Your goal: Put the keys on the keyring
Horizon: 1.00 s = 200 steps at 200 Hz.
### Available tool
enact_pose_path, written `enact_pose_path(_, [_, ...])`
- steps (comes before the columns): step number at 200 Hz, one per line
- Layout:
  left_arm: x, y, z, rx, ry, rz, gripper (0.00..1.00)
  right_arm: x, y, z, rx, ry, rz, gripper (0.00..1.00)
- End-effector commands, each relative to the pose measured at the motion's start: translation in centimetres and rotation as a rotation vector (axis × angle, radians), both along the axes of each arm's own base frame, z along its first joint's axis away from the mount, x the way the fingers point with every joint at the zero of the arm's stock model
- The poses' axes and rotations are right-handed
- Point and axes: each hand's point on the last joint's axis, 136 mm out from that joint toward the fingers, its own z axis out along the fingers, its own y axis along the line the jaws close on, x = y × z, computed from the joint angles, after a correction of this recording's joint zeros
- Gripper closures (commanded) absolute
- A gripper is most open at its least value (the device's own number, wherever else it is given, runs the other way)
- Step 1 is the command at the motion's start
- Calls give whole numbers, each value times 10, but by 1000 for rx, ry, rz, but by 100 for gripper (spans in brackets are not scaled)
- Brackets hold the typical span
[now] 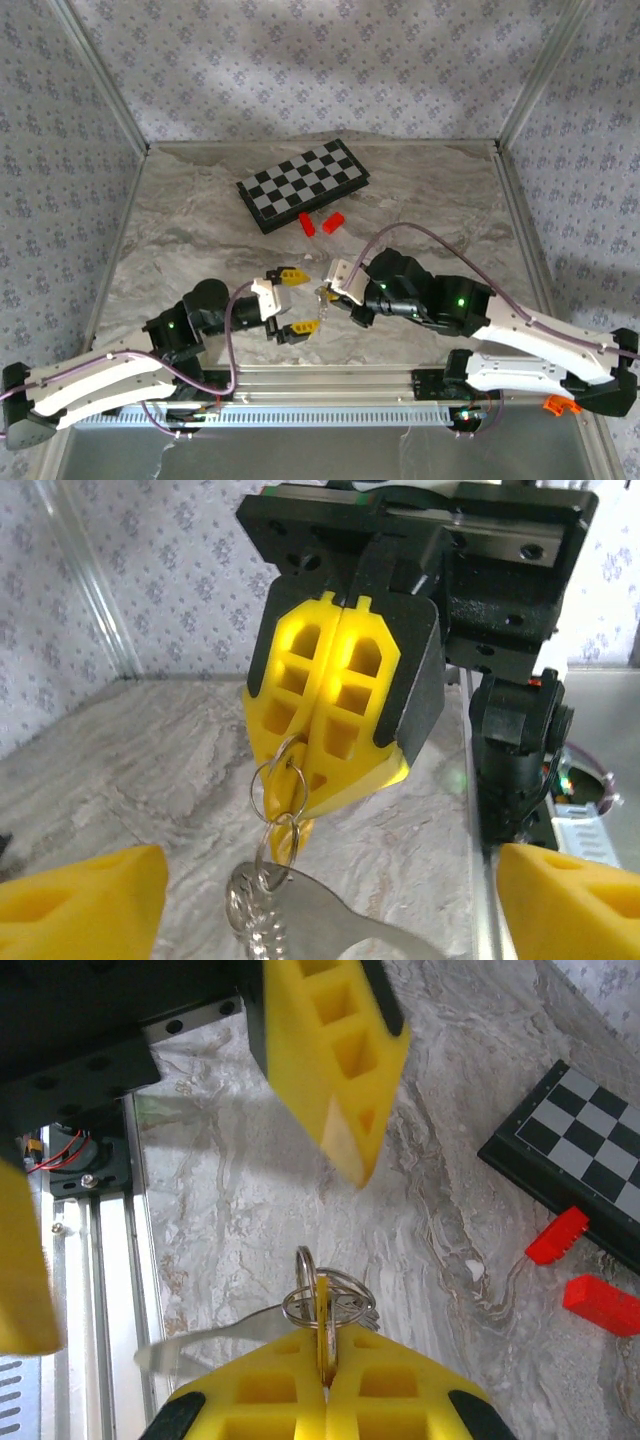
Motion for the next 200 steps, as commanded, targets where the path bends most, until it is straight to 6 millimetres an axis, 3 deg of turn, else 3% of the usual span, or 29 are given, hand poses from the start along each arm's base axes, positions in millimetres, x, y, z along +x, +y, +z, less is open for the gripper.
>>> enact_pose_path(1, [6,7,4,-18,-4,51,5,10,0,12,10,4,-52,100])
enact_pose_path(14, [11,10,2,-17,-1,85,1,17,0,9,-13,11,-79,100])
enact_pose_path(60, [34,21,-12,35,16,238,0,52,-11,-4,-101,32,-238,100])
enact_pose_path(100, [40,26,-16,38,23,280,0,84,-17,-3,-79,62,-357,100])
enact_pose_path(133, [42,29,-16,40,19,298,0,107,-21,-21,-110,118,-436,100])
enact_pose_path(139, [42,29,-16,44,18,301,1,113,-18,-10,-82,113,-450,100])
enact_pose_path(200, [46,28,-18,50,7,316,0,138,-7,-17,-10,159,-501,100])
